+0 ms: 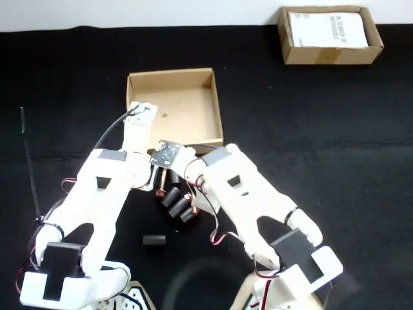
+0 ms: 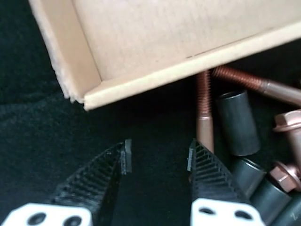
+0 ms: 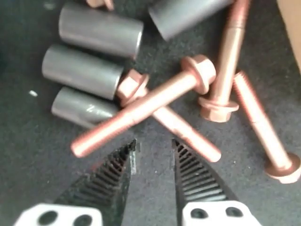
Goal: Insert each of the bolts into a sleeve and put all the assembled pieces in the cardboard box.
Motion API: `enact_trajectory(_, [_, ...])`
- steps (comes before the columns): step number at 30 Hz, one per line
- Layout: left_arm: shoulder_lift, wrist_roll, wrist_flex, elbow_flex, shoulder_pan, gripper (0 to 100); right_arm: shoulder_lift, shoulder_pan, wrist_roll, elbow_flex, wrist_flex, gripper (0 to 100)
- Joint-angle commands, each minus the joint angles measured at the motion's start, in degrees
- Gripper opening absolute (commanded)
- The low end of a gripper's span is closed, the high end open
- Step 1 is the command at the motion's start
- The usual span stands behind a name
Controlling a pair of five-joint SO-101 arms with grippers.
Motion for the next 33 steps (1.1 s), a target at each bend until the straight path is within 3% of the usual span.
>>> enact_trajectory(1, [-2.0, -0.4, -1.2, 0.0, 1.4, 20, -0.6, 0.0, 0.7, -3.8, 3.7, 10.8])
enact_trajectory(5, [-2.0, -0.4, -1.3, 0.0, 1.4, 20, -0.7, -2.7, -6.7, -7.0, 8.7, 10.8])
enact_trajectory(11, [-2.0, -0.1, -1.3, 0.0, 1.2, 20, -0.7, -10.1, -27.2, -12.6, 14.0, 10.8])
enact_trajectory(14, [-2.0, 0.0, -1.3, -0.1, 1.1, 20, -0.2, -14.5, -32.9, -13.5, 15.6, 10.8])
enact_trajectory(19, [-2.0, 0.1, -1.4, -0.3, 0.1, 20, -0.2, -23.9, -32.3, -6.5, 15.2, 10.8])
enact_trajectory(25, [-0.3, 4.3, -1.3, -2.7, -3.2, 20, -0.7, -26.0, -23.0, -0.4, 17.1, 10.8])
enact_trajectory(28, [0.6, 8.3, -1.3, -4.4, -8.1, 20, -0.7, -32.0, -20.9, 2.4, 18.5, 10.8])
enact_trajectory(33, [0.3, 13.5, -1.0, -8.3, -23.5, 20, -0.8, -40.7, -18.9, 3.5, 19.1, 10.8])
